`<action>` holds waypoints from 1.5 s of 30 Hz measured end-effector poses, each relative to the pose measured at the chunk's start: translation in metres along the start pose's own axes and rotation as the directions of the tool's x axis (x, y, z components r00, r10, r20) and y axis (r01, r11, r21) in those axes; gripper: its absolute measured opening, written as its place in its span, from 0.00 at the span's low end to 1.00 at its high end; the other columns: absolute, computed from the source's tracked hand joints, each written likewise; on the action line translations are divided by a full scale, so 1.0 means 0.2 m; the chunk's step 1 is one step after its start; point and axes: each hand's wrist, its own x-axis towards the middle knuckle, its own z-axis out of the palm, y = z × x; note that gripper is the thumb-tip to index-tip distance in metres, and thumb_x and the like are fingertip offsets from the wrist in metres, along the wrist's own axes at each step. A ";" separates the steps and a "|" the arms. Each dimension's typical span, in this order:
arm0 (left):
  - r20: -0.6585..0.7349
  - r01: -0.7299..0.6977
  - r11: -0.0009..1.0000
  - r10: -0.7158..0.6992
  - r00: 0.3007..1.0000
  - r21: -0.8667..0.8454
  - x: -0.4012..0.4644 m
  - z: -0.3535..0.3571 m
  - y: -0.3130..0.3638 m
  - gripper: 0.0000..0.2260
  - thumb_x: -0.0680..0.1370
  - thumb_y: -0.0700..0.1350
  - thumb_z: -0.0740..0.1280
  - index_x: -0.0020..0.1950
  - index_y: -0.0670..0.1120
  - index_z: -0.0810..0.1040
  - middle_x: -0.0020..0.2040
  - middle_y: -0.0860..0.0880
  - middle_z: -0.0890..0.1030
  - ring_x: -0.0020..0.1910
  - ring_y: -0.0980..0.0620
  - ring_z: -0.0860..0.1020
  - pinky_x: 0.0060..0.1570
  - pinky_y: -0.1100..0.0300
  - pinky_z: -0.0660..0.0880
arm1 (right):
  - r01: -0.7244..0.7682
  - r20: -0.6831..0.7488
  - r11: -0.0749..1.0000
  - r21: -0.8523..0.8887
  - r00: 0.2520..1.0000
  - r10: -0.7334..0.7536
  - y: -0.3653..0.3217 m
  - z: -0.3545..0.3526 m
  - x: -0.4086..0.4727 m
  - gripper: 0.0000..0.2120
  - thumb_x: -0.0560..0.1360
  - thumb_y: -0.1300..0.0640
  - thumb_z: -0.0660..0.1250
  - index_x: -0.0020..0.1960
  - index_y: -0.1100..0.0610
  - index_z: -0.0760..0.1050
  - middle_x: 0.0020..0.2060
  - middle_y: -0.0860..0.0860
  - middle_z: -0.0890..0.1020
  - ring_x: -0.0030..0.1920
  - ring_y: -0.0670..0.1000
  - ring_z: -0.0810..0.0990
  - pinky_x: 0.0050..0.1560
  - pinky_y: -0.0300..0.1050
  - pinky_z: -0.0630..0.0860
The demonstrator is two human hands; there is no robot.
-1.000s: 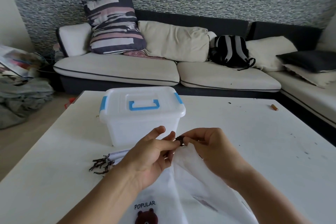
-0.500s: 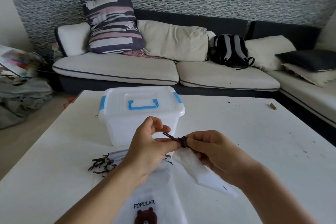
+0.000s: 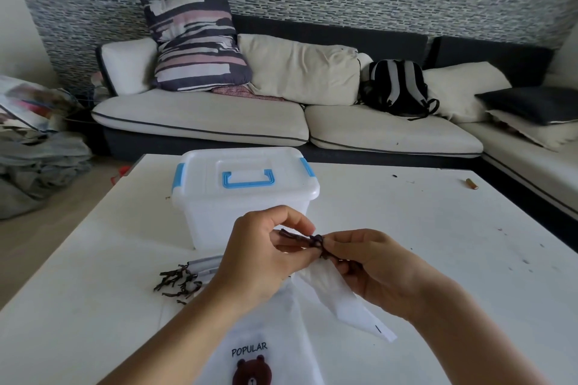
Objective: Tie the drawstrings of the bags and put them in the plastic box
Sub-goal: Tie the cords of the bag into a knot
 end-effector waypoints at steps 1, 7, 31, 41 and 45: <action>0.003 -0.010 1.000 0.010 1.000 0.014 0.00 0.00 0.00 0.09 0.69 0.35 0.79 0.43 0.46 0.84 0.39 0.50 0.87 0.40 0.53 0.86 0.44 0.60 0.82 | -0.003 0.007 1.000 0.002 1.000 0.003 0.00 0.00 0.00 0.11 0.80 0.64 0.63 0.48 0.67 0.84 0.35 0.54 0.77 0.32 0.46 0.71 0.39 0.38 0.70; -0.027 -0.291 0.915 0.311 0.950 0.278 0.02 -0.02 -0.05 0.07 0.69 0.40 0.80 0.45 0.48 0.89 0.40 0.57 0.86 0.41 0.60 0.84 0.45 0.63 0.80 | 0.017 0.002 1.000 -0.009 1.000 -0.017 -0.01 0.01 0.00 0.11 0.79 0.65 0.64 0.54 0.74 0.79 0.33 0.54 0.75 0.30 0.46 0.69 0.36 0.39 0.67; 0.070 -0.408 0.744 0.441 0.895 0.529 0.00 0.02 -0.11 0.03 0.79 0.47 0.69 0.47 0.49 0.77 0.42 0.58 0.79 0.41 0.56 0.79 0.41 0.59 0.77 | 0.011 -0.028 0.996 0.087 1.000 -0.009 -0.04 0.03 -0.04 0.08 0.78 0.67 0.65 0.47 0.68 0.82 0.32 0.54 0.76 0.29 0.46 0.71 0.28 0.35 0.68; 0.199 -0.382 0.806 0.326 0.924 0.452 0.01 -0.06 -0.09 0.04 0.82 0.43 0.64 0.47 0.49 0.73 0.40 0.56 0.77 0.39 0.56 0.76 0.39 0.62 0.73 | 0.000 -0.026 0.994 0.107 1.000 0.002 -0.03 0.03 -0.03 0.09 0.75 0.67 0.67 0.51 0.70 0.83 0.38 0.58 0.79 0.30 0.47 0.75 0.31 0.35 0.73; 0.121 -0.256 0.932 0.232 0.965 0.257 0.01 -0.05 -0.10 0.06 0.81 0.41 0.65 0.46 0.49 0.73 0.37 0.53 0.80 0.36 0.54 0.79 0.37 0.59 0.76 | 0.026 -0.005 0.990 0.136 1.000 -0.025 -0.03 0.02 -0.02 0.15 0.71 0.63 0.69 0.54 0.69 0.83 0.43 0.61 0.81 0.33 0.48 0.78 0.36 0.37 0.76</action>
